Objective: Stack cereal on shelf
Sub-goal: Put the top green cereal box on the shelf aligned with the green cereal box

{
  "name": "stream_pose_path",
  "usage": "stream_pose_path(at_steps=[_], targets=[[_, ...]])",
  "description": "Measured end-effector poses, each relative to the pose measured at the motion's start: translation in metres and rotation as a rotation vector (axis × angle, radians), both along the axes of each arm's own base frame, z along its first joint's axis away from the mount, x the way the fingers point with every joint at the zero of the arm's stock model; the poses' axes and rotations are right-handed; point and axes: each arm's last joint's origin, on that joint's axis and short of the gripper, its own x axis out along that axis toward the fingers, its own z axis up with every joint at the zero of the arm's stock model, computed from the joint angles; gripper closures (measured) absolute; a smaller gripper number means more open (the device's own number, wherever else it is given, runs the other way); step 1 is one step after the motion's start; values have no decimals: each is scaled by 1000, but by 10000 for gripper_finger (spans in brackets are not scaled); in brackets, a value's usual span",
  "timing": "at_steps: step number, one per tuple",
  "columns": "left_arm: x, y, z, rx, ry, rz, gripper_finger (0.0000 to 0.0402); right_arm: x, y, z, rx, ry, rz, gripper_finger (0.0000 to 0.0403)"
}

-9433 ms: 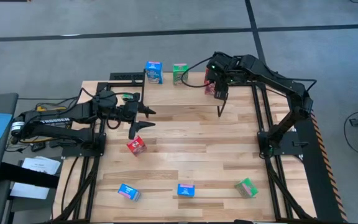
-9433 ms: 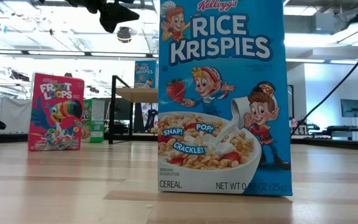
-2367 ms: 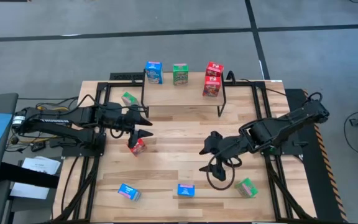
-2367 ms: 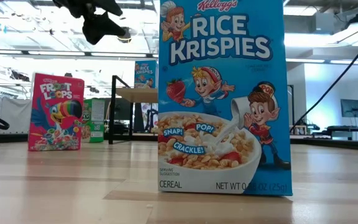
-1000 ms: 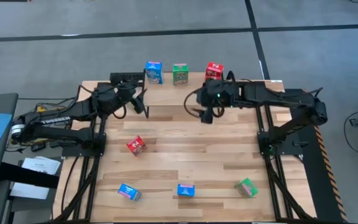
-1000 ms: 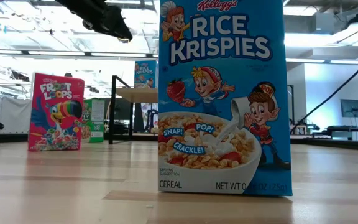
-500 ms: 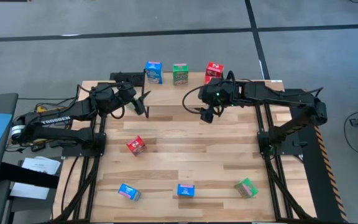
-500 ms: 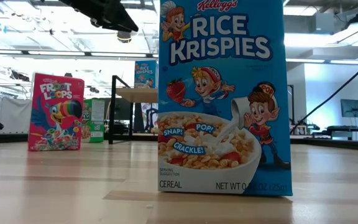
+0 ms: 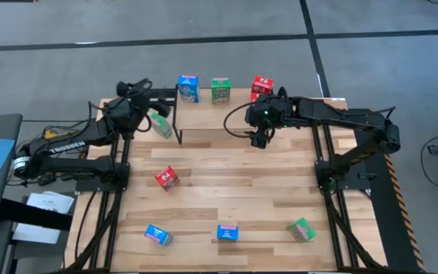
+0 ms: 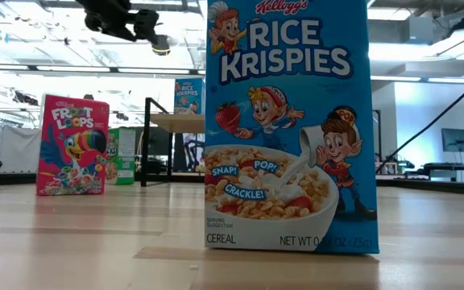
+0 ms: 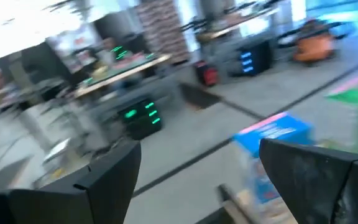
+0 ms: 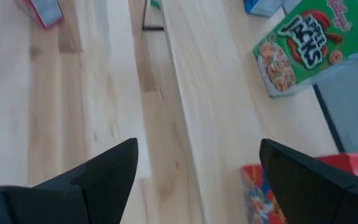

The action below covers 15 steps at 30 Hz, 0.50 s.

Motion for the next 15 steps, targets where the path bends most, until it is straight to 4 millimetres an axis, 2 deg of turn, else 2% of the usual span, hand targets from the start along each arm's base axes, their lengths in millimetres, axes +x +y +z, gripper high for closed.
stream_pose_path(at_steps=[4, 7, 12, 15], targets=[[-4, 0, 1, -3, -10, 112, 81, -3, -7, -1, 1, 16, -24, 45], [-5, 0, 0, -9, -2, 135, 81, -6, -13, -2, 57, 3, -106, 45], [-4, -7, -16, -78, 87, 184, 81, -9, -20, -2, 161, -58, -258, 45], [-6, -10, -28, -129, 157, 193, 81, -9, -19, -3, 185, -64, -285, 45]])
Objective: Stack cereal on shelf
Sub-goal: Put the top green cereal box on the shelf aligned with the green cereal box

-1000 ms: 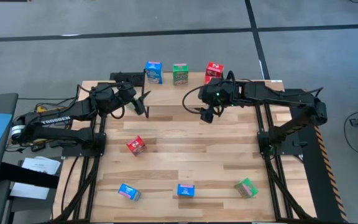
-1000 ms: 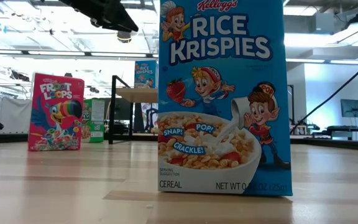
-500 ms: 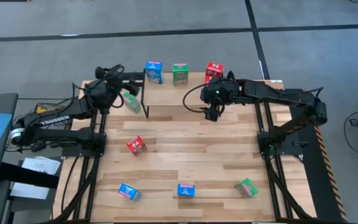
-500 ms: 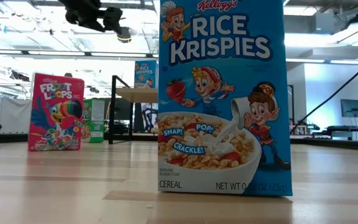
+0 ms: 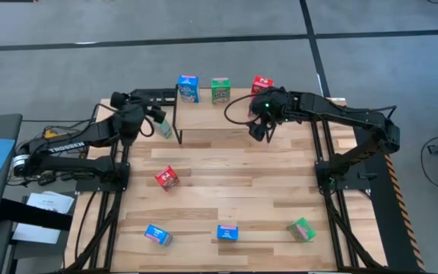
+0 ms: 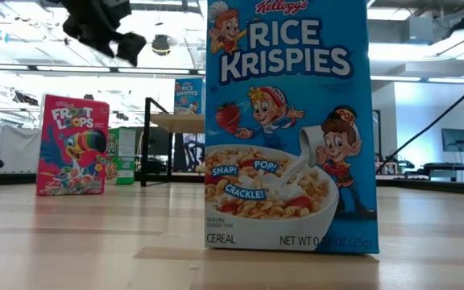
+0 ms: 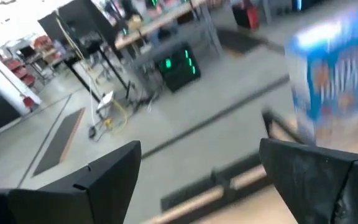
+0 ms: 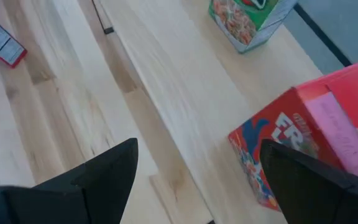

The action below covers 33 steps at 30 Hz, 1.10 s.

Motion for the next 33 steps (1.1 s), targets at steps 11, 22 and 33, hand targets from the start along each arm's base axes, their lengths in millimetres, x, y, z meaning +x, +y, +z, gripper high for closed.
stream_pose_path(at_steps=[11, 22, 33], targets=[[-5, -2, -19, -140, 39, -57, 81, 8, 31, 0, 21, -5, 87, 45], [0, 8, -12, -110, 317, -333, 81, 13, 61, 0, 25, -4, 187, 45], [-21, 29, 34, -175, 320, -586, 81, 13, 62, -1, -18, 20, 243, 45]])
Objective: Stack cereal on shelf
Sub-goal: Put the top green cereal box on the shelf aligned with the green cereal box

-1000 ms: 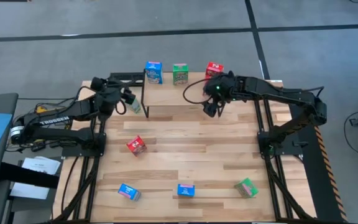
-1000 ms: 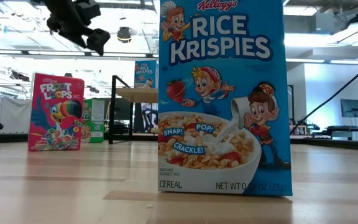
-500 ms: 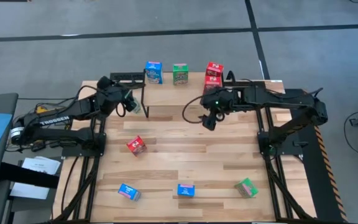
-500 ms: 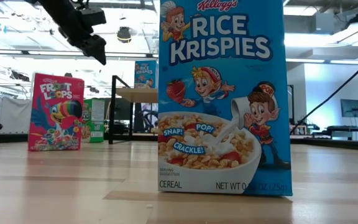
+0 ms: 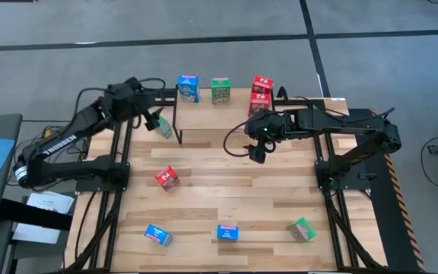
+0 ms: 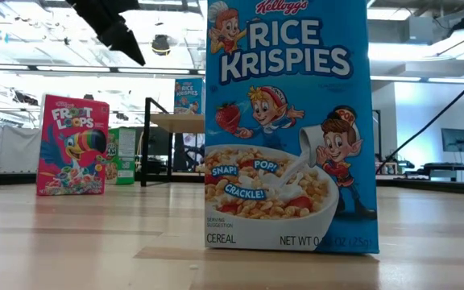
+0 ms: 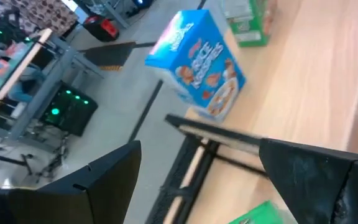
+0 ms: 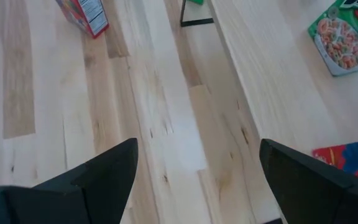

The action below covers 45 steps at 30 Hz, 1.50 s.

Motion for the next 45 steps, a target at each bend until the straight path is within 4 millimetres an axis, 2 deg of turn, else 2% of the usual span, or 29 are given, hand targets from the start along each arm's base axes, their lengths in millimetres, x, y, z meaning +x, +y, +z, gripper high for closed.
stream_pose_path(at_steps=[3, 7, 18, 26, 38, 45], targets=[[-5, 3, 5, -1, 81, -11, 81, 0, -1, 0, -2, 1, -2, 45], [-1, 9, 5, -38, 164, -27, 81, 0, -1, 0, -7, 3, 2, 45], [19, 26, -25, -143, 494, -173, 81, 0, 0, 0, -2, 1, 1, 45], [21, 26, -31, -199, 506, -247, 81, 0, 0, 0, 6, -1, -6, 45], [12, 27, -51, -309, 572, -234, 81, 1, 7, 0, 6, -1, 18, 45], [22, 39, -66, -369, 623, -223, 81, 1, 8, 0, 10, -2, 18, 45]])
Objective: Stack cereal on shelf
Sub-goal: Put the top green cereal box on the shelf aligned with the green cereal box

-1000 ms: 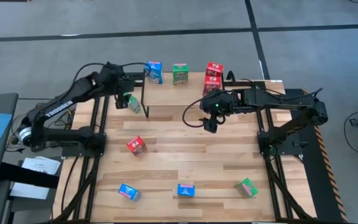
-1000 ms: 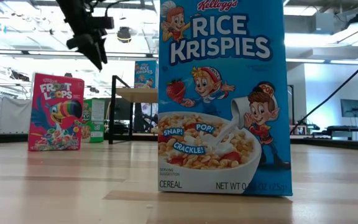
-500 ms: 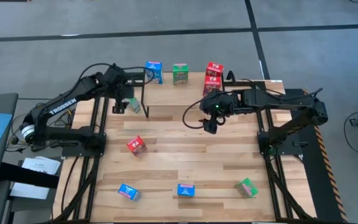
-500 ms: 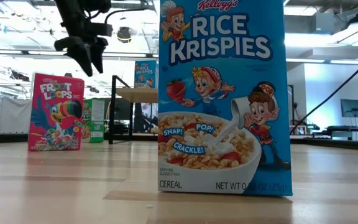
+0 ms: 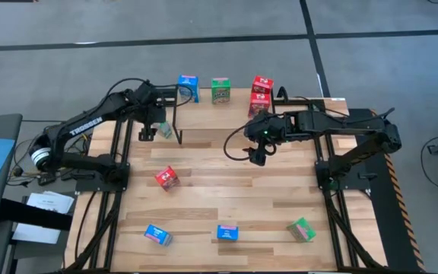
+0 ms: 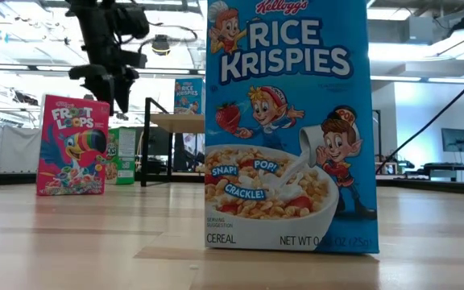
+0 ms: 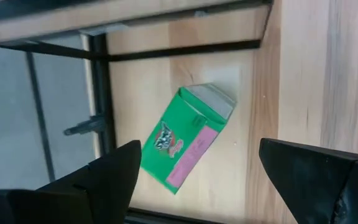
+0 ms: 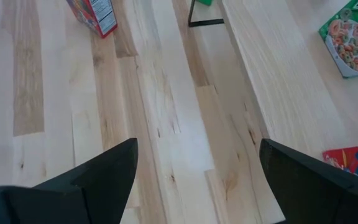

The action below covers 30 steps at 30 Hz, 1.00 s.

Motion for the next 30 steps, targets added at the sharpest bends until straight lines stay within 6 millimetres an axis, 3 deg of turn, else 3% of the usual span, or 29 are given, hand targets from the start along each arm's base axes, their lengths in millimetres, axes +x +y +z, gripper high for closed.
stream_pose_path(at_steps=[22, 30], targets=[[23, 24, -34, -34, 105, 33, 81, 0, 2, -1, 2, -1, 6, 45], [25, 25, -42, -79, 140, 38, 81, -1, 4, -16, 6, 50, 11, 45]])
